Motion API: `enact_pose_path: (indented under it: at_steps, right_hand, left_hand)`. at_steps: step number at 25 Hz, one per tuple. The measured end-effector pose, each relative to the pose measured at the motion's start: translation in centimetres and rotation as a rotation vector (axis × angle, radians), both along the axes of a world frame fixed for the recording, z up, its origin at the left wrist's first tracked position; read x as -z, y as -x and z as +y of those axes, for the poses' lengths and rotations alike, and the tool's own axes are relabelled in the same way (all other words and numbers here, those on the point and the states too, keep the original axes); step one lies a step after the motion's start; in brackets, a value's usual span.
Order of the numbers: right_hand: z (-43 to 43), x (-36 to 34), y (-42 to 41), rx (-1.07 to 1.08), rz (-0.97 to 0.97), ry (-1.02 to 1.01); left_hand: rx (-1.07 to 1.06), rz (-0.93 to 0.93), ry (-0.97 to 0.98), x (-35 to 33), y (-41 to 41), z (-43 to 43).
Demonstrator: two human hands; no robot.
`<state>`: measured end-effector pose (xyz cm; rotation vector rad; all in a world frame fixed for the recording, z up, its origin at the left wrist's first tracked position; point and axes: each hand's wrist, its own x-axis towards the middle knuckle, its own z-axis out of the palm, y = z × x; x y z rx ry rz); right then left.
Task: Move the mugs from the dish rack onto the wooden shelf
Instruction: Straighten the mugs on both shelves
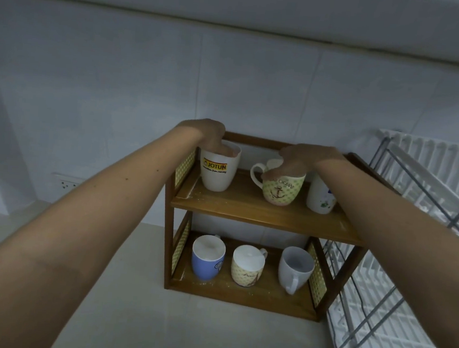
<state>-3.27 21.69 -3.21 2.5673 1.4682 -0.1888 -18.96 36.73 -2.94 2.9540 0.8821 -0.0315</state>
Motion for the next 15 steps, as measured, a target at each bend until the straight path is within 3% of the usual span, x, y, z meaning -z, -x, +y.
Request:
enact_pose_path:
  at_steps: [2,11,13,15]
  right_hand:
    - [0.0,0.4,-0.1,-0.042,-0.041,-0.029]
    - [-2.2,0.4,-1.6,-0.068,0.133,-0.209]
    - [-3.3,-1.7,-3.3,-0.013,0.028,-0.227]
    - [-4.5,-2.9,-4.9,0.08,-0.112,-0.173]
  left_hand:
    - [0.002,-0.003,-0.006,0.0,-0.1,0.0]
    - [-0.034,0.025,-0.019,-0.2,-0.4,-0.7]
    - [-0.018,0.013,-0.067,-0.3,-0.9,-1.7]
    - [0.089,-0.118,-0.057,0.1,-2.4,-3.1]
